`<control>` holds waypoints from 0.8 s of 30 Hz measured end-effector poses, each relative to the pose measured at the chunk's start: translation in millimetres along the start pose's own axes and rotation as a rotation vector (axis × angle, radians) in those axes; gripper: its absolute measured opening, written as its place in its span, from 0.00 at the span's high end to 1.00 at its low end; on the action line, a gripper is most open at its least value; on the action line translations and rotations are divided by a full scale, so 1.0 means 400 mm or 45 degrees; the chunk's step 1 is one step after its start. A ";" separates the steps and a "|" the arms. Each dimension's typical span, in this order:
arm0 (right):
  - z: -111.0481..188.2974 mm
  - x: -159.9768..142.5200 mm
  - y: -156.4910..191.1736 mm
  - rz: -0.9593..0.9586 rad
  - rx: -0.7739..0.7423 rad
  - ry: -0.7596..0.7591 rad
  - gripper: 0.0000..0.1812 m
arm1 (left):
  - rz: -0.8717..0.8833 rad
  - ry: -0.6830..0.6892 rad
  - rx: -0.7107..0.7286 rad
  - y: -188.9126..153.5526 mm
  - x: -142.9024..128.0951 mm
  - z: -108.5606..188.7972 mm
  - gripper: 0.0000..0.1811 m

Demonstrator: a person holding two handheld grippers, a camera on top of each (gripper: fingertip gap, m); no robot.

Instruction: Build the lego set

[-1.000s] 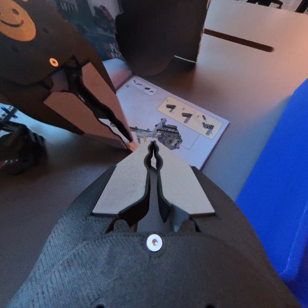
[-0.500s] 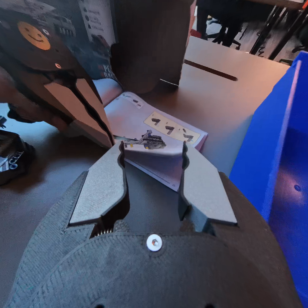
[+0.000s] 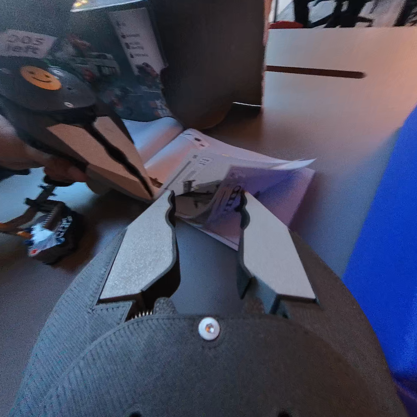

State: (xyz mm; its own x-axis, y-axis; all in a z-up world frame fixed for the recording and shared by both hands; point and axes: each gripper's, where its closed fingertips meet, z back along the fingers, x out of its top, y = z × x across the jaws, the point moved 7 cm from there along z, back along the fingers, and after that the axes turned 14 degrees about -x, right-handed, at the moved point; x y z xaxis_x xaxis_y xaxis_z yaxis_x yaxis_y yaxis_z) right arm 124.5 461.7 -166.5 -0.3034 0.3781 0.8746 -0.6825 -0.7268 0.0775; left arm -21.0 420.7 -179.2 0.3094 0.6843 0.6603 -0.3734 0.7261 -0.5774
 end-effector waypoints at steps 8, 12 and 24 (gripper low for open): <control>0.060 0.048 -0.001 0.269 -0.286 -0.260 0.77 | -0.016 -0.030 0.020 -0.013 0.005 0.027 1.00; 0.009 0.029 0.054 0.246 -0.028 -0.144 0.91 | -0.009 -0.096 0.007 -0.024 0.010 0.050 1.00; -0.109 0.130 0.194 0.105 0.259 -0.177 0.99 | -0.019 -0.406 0.118 -0.094 -0.051 0.159 1.00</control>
State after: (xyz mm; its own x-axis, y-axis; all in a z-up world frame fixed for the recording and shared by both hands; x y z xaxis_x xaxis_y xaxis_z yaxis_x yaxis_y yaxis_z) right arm 26.9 450.0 -136.0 -0.2482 0.2405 0.9384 -0.5070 -0.8577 0.0857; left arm -68.8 375.2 -140.8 0.0317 0.6075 0.7937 -0.4533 0.7164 -0.5303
